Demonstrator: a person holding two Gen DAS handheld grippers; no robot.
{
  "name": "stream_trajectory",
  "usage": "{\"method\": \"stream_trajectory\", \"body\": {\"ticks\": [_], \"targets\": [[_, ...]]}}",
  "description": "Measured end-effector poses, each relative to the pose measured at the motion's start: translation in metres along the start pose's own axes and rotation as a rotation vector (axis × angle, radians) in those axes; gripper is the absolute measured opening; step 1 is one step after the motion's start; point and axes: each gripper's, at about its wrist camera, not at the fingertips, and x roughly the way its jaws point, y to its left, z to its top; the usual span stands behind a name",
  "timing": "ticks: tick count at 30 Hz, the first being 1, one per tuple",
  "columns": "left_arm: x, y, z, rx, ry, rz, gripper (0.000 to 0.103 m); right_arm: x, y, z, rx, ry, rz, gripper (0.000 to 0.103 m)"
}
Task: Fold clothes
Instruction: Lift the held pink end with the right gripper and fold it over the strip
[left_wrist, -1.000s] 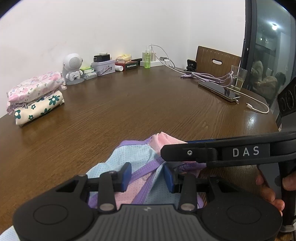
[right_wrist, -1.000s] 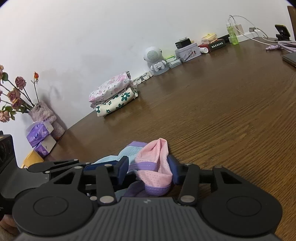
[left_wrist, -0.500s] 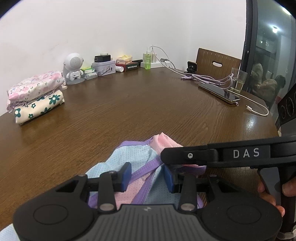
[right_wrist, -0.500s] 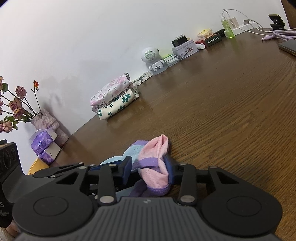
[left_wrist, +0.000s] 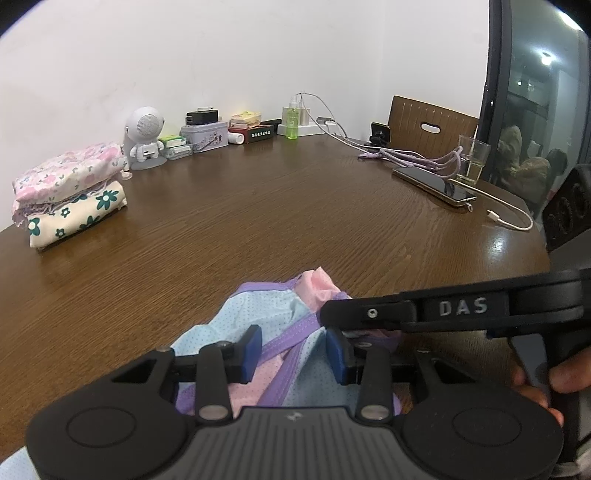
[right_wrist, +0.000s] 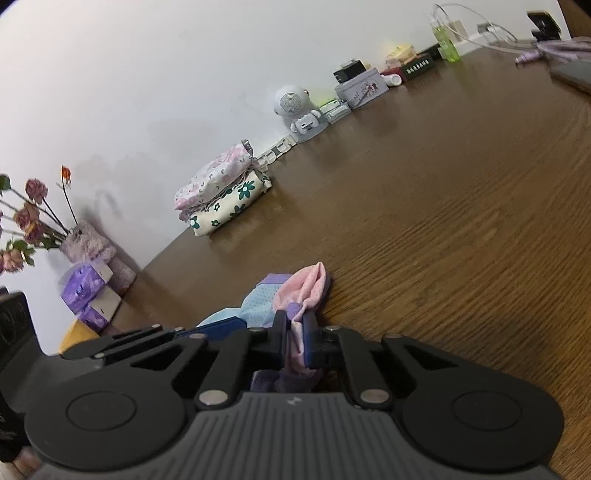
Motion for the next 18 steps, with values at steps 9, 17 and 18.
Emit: {"method": "stream_trajectory", "body": {"ticks": [9, 17, 18], "targets": [[-0.052, 0.02, -0.01, -0.019, -0.046, 0.066, 0.036, -0.005, 0.013, 0.001, -0.072, -0.013, -0.028, 0.008], [-0.091, 0.047, -0.037, -0.036, -0.038, 0.172, 0.036, -0.012, 0.038, 0.006, -0.182, -0.036, -0.053, 0.008], [-0.095, 0.051, -0.04, -0.042, -0.035, 0.186, 0.036, -0.013, 0.043, 0.006, -0.198, -0.042, -0.058, 0.008]]}}
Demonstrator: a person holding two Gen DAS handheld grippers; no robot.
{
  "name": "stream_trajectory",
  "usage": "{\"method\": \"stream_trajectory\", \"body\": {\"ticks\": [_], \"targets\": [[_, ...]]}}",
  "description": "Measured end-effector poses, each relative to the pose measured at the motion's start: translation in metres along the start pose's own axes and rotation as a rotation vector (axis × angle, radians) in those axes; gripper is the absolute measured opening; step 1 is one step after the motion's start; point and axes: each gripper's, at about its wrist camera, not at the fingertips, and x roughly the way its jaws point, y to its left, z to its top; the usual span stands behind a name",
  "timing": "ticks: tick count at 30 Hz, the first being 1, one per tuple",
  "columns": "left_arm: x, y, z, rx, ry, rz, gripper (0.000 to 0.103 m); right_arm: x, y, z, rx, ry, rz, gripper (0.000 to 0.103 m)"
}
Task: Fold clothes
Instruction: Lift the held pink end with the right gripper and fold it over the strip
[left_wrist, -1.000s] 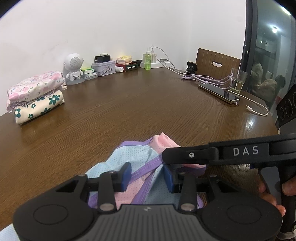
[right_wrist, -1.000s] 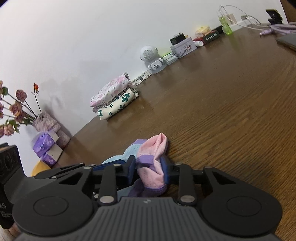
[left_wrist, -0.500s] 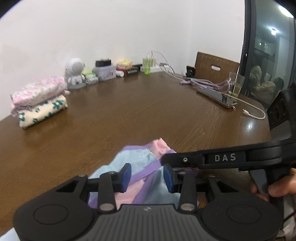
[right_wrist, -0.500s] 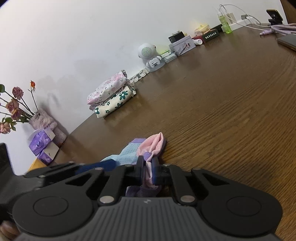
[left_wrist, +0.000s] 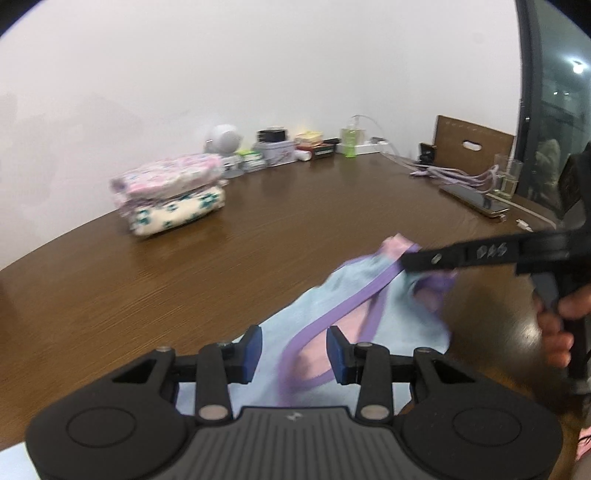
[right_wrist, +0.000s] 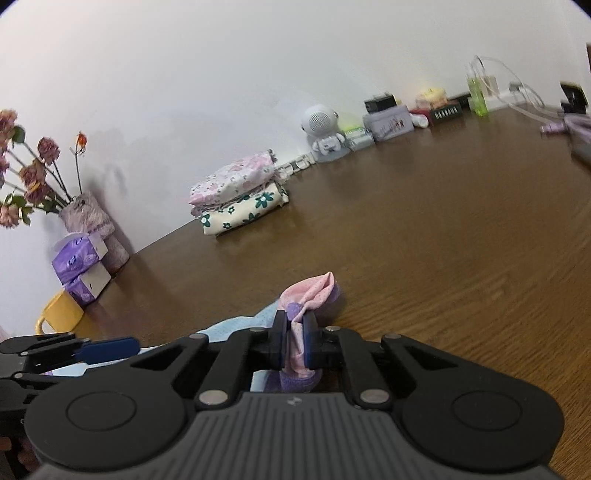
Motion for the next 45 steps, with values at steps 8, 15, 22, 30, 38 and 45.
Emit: {"method": "stream_trajectory", "body": {"ticks": [8, 15, 22, 30, 38, 45], "targets": [[-0.033, 0.036, -0.021, -0.019, -0.005, 0.09, 0.036, -0.005, 0.04, 0.006, -0.15, -0.005, -0.012, 0.008], [-0.047, 0.052, -0.035, 0.003, -0.001, 0.13, 0.036, -0.005, 0.084, 0.003, -0.307, 0.009, -0.021, 0.008], [-0.049, 0.059, -0.045, 0.02, 0.015, 0.101, 0.036, 0.0, 0.131, -0.012, -0.455, 0.044, -0.008, 0.008], [-0.039, 0.062, -0.052, 0.019, 0.052, 0.057, 0.036, 0.016, 0.176, -0.041, -0.6, 0.109, -0.007, 0.008], [-0.034, 0.062, -0.058, 0.011, 0.061, 0.041, 0.036, 0.028, 0.191, -0.059, -0.666, 0.137, -0.034, 0.008], [-0.034, 0.063, -0.059, 0.008, 0.056, 0.034, 0.036, 0.024, 0.202, -0.062, -0.736, 0.103, -0.04, 0.008]]}}
